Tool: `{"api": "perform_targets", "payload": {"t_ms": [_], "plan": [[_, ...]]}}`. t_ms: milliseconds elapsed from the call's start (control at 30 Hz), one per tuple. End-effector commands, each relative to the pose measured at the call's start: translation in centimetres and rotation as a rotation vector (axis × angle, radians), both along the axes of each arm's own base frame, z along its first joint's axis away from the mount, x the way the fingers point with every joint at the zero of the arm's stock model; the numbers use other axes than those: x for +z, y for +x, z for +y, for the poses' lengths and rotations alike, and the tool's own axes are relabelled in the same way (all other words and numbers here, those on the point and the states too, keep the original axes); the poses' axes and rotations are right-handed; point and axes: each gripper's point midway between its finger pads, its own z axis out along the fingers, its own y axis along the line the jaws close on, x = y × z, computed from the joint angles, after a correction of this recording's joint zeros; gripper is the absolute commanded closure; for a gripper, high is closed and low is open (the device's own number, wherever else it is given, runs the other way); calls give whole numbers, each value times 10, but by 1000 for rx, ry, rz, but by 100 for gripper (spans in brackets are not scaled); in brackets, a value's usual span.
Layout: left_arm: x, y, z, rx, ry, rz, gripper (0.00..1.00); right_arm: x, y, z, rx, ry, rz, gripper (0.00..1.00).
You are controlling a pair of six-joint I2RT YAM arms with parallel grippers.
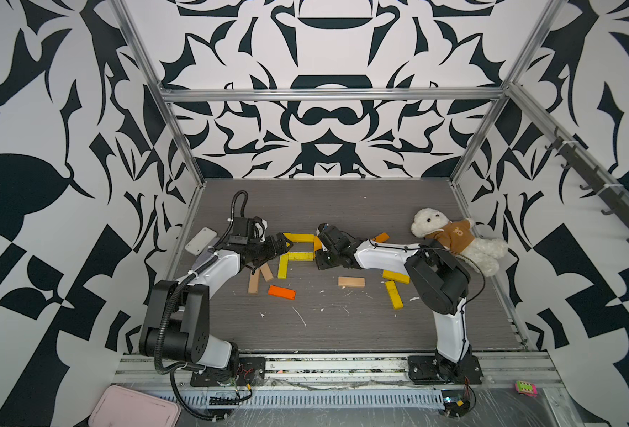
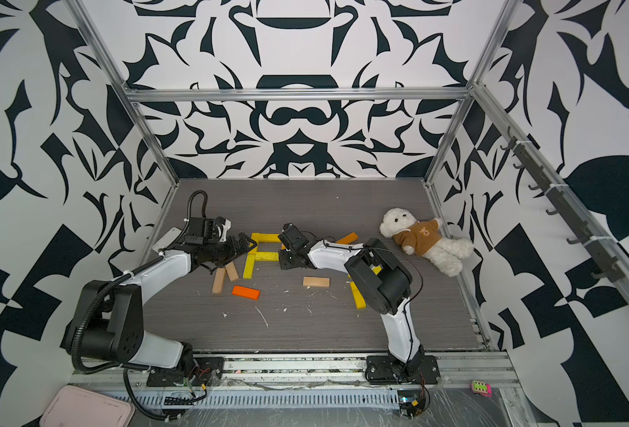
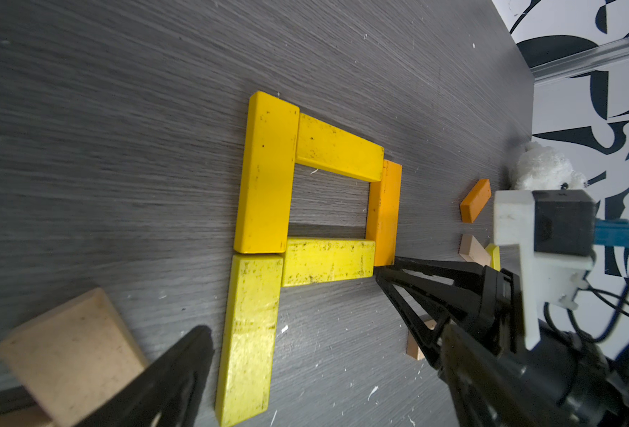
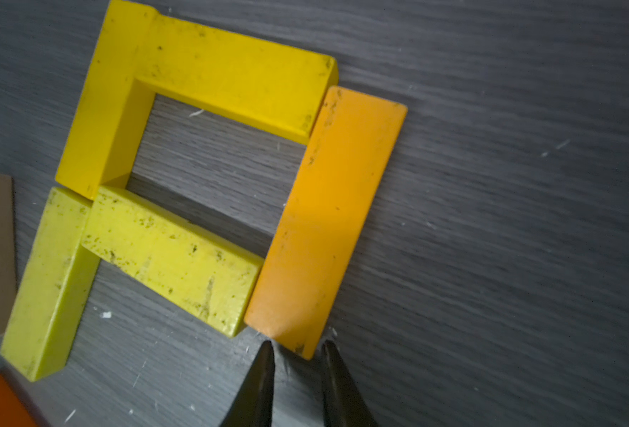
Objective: Assemble the number 8 with building blocks
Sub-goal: Assemble the building block at the center of the board.
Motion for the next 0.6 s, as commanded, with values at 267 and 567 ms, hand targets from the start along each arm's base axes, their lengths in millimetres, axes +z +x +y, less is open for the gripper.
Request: {"api": "perform_targets", "payload": {"t_ms": [267, 567], "plan": [[-7, -7, 1, -8, 9, 16, 1, 12, 11, 4, -8, -3, -38, 77], [-9, -9, 2, -4, 12, 20, 1, 11, 14, 4, -10, -6, -39, 78]]}}
